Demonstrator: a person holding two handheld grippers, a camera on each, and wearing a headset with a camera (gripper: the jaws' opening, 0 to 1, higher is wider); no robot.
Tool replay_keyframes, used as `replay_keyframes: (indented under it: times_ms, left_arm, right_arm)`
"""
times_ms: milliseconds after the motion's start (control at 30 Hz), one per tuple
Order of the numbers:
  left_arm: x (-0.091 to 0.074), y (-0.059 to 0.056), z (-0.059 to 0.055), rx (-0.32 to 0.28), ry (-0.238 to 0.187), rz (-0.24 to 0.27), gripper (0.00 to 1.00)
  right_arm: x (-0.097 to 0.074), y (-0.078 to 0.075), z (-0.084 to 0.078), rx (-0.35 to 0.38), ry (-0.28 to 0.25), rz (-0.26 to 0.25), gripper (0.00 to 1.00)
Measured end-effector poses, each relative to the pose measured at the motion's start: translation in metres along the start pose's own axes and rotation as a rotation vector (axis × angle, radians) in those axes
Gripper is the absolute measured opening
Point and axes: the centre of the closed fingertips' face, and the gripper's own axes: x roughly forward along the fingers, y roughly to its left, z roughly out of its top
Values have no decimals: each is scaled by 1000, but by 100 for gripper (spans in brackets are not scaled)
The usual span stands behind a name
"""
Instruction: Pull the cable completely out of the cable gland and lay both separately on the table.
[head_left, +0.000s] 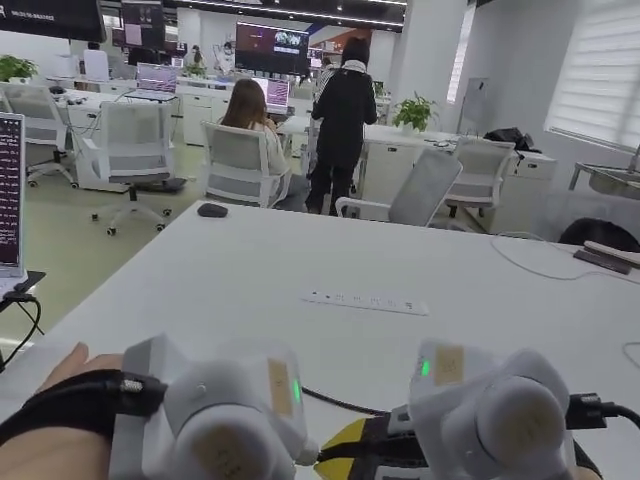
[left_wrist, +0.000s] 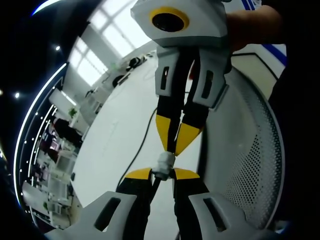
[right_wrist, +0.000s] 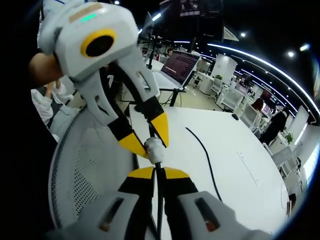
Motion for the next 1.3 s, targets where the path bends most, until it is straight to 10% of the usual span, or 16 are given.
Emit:
replay_keyframes:
  times_ms: [1300]
  left_arm:
    - [-11,14,-12,-33,8,46,16]
  right_arm:
    - [-11,-17,-64,89,176,-59,4]
